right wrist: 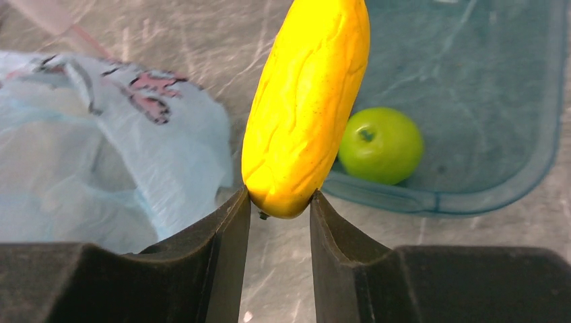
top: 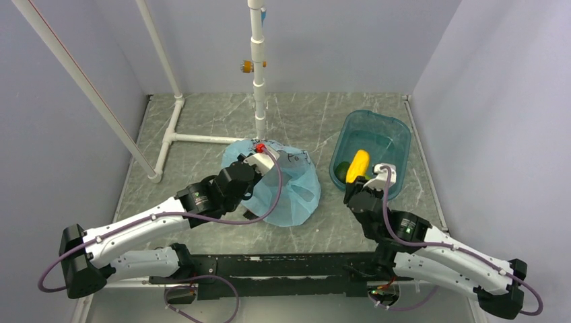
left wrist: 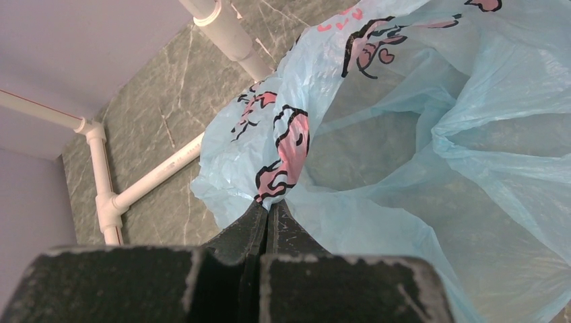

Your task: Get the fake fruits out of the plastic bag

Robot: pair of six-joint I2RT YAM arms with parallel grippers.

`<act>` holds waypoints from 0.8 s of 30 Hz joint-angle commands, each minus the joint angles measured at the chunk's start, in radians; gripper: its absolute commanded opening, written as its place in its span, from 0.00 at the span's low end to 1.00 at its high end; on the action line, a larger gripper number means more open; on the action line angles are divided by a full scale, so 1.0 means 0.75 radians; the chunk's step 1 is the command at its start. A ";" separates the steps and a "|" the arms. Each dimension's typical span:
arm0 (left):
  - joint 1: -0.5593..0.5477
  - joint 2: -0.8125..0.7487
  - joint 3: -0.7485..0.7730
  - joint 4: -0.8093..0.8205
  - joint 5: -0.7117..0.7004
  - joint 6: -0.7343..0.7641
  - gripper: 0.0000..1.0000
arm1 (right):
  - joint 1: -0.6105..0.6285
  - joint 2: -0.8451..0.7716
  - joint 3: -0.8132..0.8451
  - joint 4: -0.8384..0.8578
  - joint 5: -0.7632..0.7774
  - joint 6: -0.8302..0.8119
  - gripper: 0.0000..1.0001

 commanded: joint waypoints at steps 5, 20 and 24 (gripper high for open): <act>-0.006 -0.052 0.033 0.041 0.064 0.002 0.00 | -0.394 0.252 0.164 -0.037 -0.096 -0.047 0.00; -0.007 -0.090 0.025 0.047 0.096 0.004 0.00 | -0.994 0.615 0.216 -0.112 -0.446 -0.139 0.15; -0.006 -0.112 0.015 0.064 0.110 0.013 0.00 | -1.047 0.598 0.191 -0.074 -0.491 -0.160 0.18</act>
